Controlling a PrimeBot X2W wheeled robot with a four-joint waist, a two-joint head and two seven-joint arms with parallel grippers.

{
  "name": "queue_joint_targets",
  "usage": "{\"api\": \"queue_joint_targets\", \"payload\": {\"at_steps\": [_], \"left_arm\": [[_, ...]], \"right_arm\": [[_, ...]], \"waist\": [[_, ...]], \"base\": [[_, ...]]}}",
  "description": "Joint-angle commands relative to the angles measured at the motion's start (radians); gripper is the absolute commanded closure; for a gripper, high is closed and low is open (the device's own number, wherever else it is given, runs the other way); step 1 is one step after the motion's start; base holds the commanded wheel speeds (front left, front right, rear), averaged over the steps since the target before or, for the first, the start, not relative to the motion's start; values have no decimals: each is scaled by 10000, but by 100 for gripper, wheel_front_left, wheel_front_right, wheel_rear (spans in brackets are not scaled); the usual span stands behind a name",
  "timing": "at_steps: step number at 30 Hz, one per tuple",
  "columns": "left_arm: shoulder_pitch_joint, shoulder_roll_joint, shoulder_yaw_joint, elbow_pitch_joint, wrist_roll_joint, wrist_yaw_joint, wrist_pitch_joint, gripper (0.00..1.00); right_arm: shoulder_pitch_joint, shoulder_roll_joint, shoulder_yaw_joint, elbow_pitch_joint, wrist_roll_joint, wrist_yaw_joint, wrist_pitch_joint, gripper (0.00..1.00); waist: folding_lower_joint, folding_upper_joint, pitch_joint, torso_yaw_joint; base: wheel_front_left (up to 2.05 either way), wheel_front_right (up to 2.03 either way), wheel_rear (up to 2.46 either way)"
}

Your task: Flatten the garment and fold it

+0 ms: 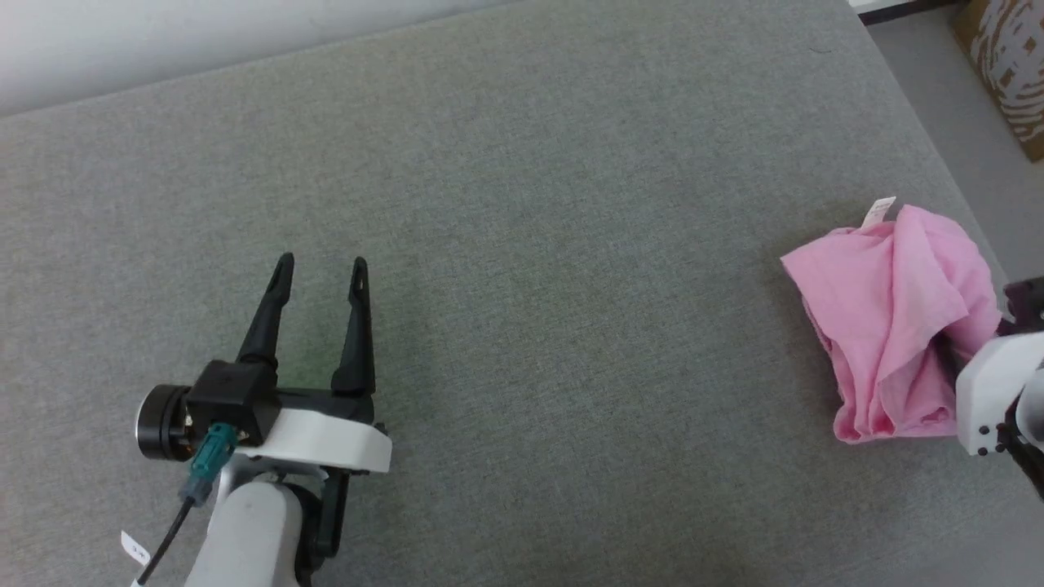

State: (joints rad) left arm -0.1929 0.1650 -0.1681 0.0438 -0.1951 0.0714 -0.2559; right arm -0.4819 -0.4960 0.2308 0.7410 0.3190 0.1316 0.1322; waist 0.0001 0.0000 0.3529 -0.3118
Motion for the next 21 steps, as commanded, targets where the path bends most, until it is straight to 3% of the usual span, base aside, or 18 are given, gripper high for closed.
{"api": "queue_joint_targets", "payload": {"at_steps": [1,6,9,15,21], "left_arm": [[95,-27,36,81,-114,33,-34,0],[361,-158,101,267,-252,36,-48,0],[599,-253,79,432,-298,-5,-53,0],[1243,-344,259,496,-394,0,-56,0],[1685,-333,551,494,-407,52,-57,0]], "right_arm": [[135,170,-417,264,-278,-9,-621,0],[631,181,-1685,474,-1146,-9,-2001,0],[1294,572,-2801,7,-1562,-9,-2831,0],[2869,2209,-3789,-2545,-2065,-9,-3245,0],[3958,3631,-3224,-5255,-2264,-9,-2561,0]], "waist": [[-1,0,-377,228],[-1,0,-1034,544],[-1,0,-1614,912],[-1,0,-2464,1535],[-1,0,-2972,2183]], "base": [[0,0,0],[0,0,0],[0,0,0],[0,0,0],[0,0,0]]}}
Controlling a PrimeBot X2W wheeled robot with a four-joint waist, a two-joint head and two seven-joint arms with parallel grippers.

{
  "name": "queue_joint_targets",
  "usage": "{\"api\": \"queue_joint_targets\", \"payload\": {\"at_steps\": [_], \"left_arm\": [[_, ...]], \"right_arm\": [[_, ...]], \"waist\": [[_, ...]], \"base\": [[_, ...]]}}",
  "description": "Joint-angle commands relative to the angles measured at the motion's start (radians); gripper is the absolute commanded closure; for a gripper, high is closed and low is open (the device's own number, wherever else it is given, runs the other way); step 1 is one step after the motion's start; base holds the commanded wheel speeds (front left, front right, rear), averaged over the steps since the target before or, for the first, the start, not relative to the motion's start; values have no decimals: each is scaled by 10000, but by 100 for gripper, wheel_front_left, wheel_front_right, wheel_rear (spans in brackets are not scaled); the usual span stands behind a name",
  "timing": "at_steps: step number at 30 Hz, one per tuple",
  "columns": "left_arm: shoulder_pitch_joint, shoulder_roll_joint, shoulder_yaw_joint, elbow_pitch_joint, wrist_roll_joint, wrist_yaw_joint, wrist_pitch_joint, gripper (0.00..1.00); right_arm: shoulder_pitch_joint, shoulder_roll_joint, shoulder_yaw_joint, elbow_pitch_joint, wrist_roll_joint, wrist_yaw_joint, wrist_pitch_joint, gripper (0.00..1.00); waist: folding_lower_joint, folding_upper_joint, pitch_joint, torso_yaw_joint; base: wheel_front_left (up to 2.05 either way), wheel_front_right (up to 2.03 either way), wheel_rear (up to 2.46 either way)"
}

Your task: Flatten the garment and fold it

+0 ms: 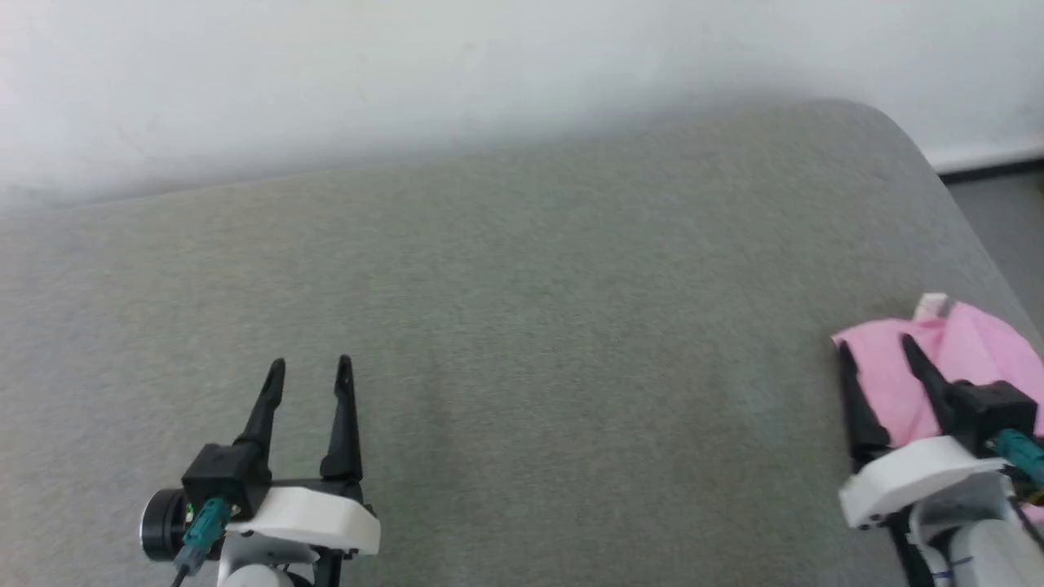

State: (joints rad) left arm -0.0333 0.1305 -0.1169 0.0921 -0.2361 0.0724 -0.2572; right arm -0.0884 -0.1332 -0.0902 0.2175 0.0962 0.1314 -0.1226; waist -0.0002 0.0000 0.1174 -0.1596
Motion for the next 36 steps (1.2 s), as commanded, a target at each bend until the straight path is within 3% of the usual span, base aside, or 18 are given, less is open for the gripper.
{"api": "queue_joint_targets", "payload": {"at_steps": [1,9,17,33,34,36], "left_arm": [[134,14,99,-9,3,51,-44,0],[663,444,771,-106,-74,-73,-44,0],[1344,935,899,334,-174,-495,-45,0],[1505,898,516,956,-143,-602,-36,0],[1477,900,500,979,-145,-618,-37,100],[1561,908,507,939,-158,-552,17,100]], "right_arm": [[84,98,176,-356,26,-7,-29,0],[686,600,1268,-1937,283,-7,157,0],[1931,755,1253,-2745,67,-7,474,0],[2741,827,1564,-3168,59,-7,708,0],[2731,827,1579,-3151,68,-7,704,100],[2629,782,1570,-3116,38,0,696,100]], "waist": [[2,0,-669,766],[2,0,-985,1206],[2,0,-1457,1215],[2,0,-1634,1384],[2,0,-1629,1383],[2,0,-1631,1384]], "base": [[0,0,0],[0,0,0],[0,0,0],[0,0,0],[0,0,0],[0,0,0]]}}
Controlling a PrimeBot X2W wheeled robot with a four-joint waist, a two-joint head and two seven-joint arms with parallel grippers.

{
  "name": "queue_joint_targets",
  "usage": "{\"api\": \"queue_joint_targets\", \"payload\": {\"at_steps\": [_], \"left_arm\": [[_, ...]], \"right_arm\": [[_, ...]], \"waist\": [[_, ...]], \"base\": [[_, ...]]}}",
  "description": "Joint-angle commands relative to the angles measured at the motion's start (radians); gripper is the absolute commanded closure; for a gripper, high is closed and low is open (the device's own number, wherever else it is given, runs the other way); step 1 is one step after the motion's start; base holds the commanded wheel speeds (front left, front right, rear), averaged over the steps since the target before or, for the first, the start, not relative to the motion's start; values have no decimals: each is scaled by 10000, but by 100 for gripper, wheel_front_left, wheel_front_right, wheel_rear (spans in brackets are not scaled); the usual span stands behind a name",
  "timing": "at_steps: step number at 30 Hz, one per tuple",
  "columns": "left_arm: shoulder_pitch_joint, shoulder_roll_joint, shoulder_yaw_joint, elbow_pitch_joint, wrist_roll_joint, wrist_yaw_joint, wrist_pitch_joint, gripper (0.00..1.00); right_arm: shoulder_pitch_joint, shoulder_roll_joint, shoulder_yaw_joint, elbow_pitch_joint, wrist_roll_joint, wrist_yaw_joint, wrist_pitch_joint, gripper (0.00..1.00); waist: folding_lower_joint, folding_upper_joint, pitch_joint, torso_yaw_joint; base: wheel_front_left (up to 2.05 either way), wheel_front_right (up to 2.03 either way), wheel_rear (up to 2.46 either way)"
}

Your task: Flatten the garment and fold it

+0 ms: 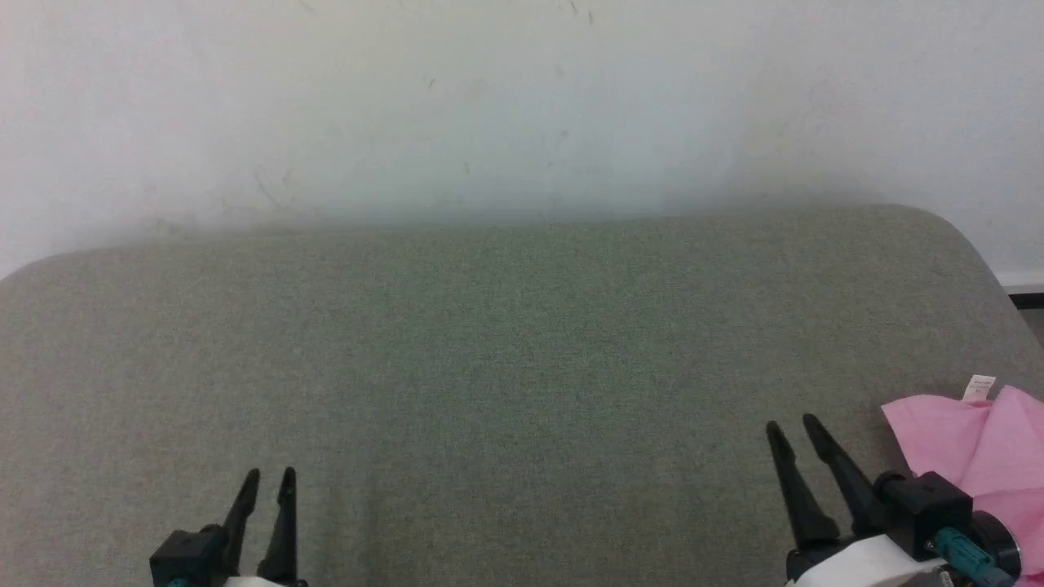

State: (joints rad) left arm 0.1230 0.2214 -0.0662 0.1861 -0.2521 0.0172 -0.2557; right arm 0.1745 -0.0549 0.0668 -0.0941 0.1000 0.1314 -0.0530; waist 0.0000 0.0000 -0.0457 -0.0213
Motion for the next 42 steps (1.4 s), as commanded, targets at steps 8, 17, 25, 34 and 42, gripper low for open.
{"api": "queue_joint_targets", "payload": {"at_steps": [8,17,25,34,42], "left_arm": [[-66,-90,37,-100,135,-7,137,100],[-155,-213,85,-234,317,-20,322,100],[-223,-309,122,-338,458,-30,465,100],[-312,-432,169,-472,639,-42,648,100],[-390,-542,212,-591,800,-53,812,100]], "right_arm": [[-94,1,-38,52,-54,0,28,100],[-219,4,-86,120,-126,-1,67,100],[-317,7,-123,173,-182,-1,96,100],[-442,10,-171,240,-253,-2,134,100],[-554,14,-213,300,-317,-2,168,100]], "waist": [[0,0,25,12],[0,0,58,27],[0,0,83,39],[0,0,116,54],[0,0,145,68]], "base": [[0,0,0],[0,0,0],[0,0,0],[0,0,0],[0,0,0]]}}
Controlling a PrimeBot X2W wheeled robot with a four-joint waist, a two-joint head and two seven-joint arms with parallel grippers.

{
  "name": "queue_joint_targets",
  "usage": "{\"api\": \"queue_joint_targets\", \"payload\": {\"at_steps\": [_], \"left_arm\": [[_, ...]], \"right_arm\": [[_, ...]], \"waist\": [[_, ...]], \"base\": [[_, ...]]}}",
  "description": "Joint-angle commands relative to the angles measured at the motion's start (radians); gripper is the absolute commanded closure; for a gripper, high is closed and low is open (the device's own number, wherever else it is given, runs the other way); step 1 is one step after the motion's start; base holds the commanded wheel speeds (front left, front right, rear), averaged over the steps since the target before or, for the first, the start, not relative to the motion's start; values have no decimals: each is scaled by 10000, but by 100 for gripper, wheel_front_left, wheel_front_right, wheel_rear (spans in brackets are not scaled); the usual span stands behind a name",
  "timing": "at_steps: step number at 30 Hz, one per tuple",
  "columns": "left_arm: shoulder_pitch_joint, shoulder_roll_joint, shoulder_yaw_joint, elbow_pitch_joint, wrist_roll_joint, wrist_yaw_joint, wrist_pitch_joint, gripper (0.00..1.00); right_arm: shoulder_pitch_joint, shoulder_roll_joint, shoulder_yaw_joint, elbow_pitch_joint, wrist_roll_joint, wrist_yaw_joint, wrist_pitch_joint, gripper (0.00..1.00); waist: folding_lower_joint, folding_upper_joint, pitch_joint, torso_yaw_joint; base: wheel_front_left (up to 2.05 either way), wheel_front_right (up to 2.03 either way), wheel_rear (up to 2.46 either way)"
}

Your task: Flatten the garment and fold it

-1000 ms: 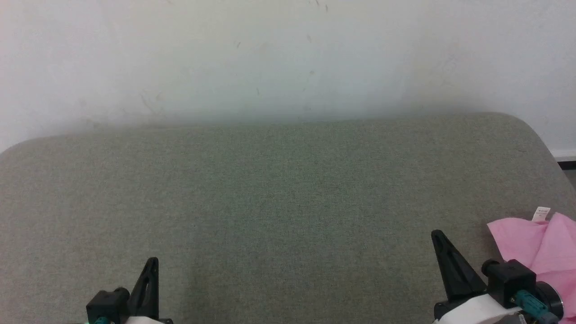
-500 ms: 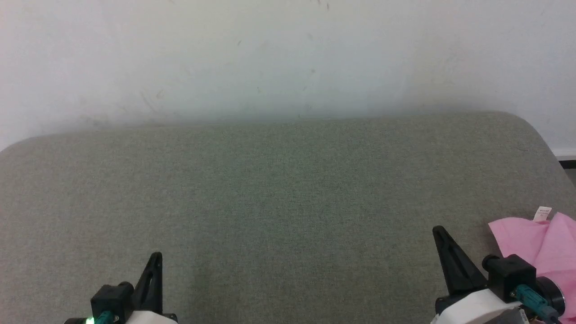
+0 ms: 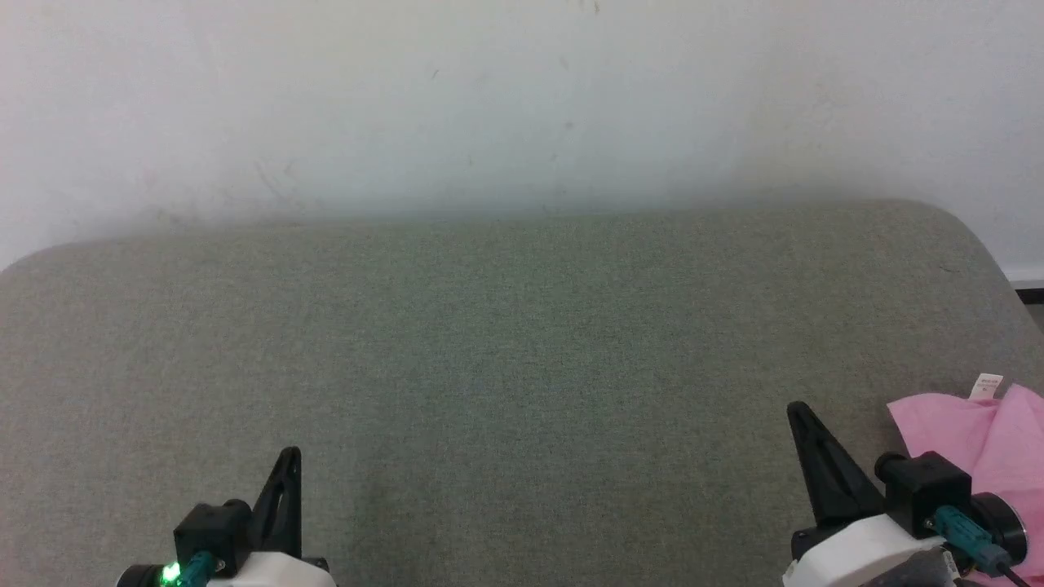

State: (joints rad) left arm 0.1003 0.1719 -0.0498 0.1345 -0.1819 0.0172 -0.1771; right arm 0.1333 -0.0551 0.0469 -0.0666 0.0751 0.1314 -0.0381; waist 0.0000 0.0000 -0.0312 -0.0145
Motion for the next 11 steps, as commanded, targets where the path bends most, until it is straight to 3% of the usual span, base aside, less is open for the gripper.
{"api": "queue_joint_targets", "payload": {"at_steps": [1,11], "left_arm": [[-174,-61,52,-90,119,-55,46,100],[-272,-198,105,-239,320,-68,251,100]], "right_arm": [[-156,16,-19,33,-76,-2,23,100],[-296,20,-73,108,-156,-3,65,100]], "waist": [[0,0,4,2],[0,0,40,19]], "base": [[0,0,0],[0,0,0]]}}
